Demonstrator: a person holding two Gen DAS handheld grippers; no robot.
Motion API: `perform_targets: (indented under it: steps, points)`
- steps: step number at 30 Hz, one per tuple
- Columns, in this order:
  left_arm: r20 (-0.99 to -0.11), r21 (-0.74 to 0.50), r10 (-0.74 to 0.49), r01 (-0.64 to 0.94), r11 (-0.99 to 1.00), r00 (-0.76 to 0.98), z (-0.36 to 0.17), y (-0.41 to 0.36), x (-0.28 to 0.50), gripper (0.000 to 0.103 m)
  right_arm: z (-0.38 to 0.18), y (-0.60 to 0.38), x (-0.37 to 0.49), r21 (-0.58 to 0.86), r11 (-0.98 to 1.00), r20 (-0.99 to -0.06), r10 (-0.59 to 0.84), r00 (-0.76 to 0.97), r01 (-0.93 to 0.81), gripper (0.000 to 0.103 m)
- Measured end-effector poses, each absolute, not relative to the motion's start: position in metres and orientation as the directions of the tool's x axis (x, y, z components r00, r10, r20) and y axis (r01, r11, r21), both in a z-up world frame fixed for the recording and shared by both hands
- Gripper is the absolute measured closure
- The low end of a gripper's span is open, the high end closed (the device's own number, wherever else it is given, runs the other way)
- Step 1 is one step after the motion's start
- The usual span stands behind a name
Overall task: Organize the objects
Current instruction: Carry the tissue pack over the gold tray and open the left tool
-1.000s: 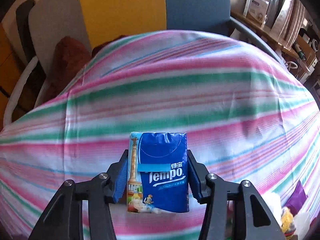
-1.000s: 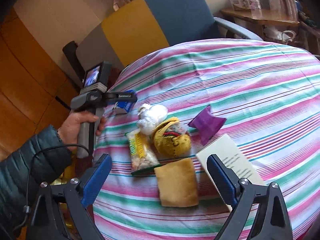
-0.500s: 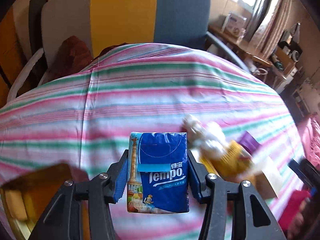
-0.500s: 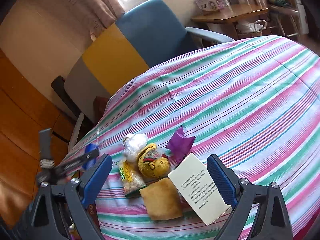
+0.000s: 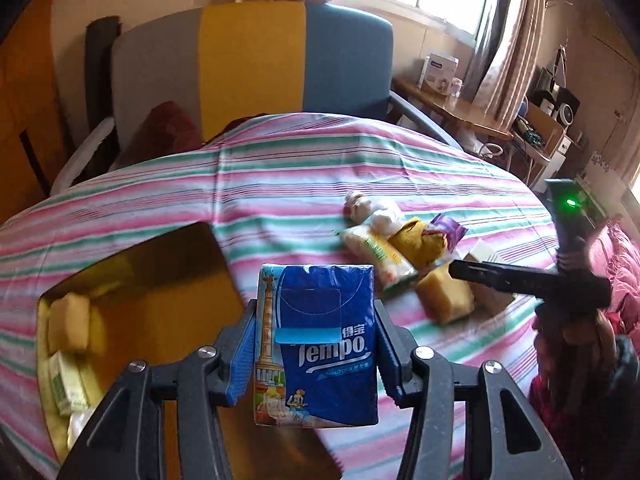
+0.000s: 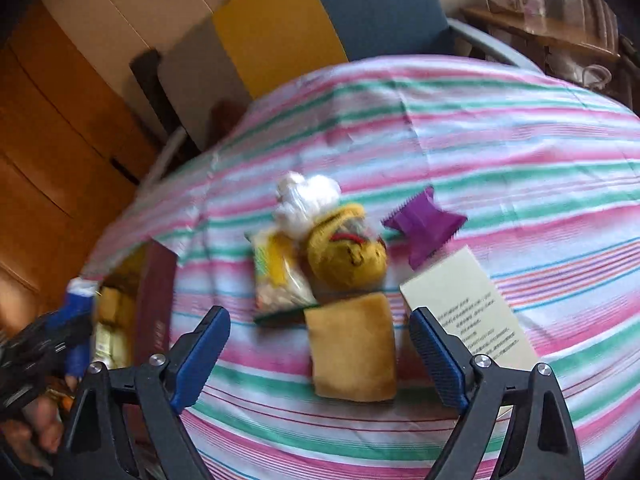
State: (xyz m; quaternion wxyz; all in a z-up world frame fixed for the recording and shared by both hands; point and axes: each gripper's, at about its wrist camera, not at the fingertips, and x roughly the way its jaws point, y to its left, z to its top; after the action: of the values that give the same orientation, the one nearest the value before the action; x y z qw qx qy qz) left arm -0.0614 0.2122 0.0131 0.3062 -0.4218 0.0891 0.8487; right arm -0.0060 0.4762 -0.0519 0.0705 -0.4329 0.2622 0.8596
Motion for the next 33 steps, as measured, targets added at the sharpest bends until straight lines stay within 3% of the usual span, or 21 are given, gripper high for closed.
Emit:
perform_targets:
  steps: [9,18,20,21,22,27,33]
  points:
    - [-0.761,-0.139,0.418,-0.505,-0.852,-0.496,-0.003,0.139,-0.041,0.051,-0.075,0.455,-0.017,0.257,-0.907,-0.859,-0.055,-0.508,-0.335,0.015]
    - [-0.750,-0.163,0.358,-0.370,-0.915,-0.556,-0.011,0.067,-0.041,0.051,-0.091,0.447,-0.027,0.050,-0.936,-0.889,0.117,-0.444,-0.347,0.018]
    - [-0.753,-0.175,0.336,-0.321,-0.931,-0.566,-0.015,0.049,-0.042,0.051,-0.096,0.443,-0.030,-0.020,-0.938,-0.893,0.173,-0.416,-0.346,0.029]
    - [-0.755,-0.179,0.325,-0.299,-0.937,-0.569,-0.017,0.041,-0.043,0.051,-0.098,0.438,-0.031,-0.084,-0.941,-0.889,0.219,-0.403,-0.326,0.044]
    - [-0.759,-0.183,0.315,-0.278,-0.943,-0.570,-0.019,0.033,-0.044,0.051,-0.099,0.435,-0.033,-0.091,-0.947,-0.885,0.219,-0.411,-0.309,0.048]
    - [-0.772,-0.241,0.305,-0.187,-0.952,-0.558,-0.027,-0.002,-0.060,0.051,-0.099,0.433,-0.032,-0.103,-0.946,-0.884,0.228,-0.408,-0.306,0.050]
    - [-0.780,-0.227,0.321,-0.236,-0.945,-0.537,-0.029,0.014,-0.096,0.051,-0.099,0.436,-0.030,-0.098,-0.949,-0.886,0.220,-0.408,-0.300,0.050]
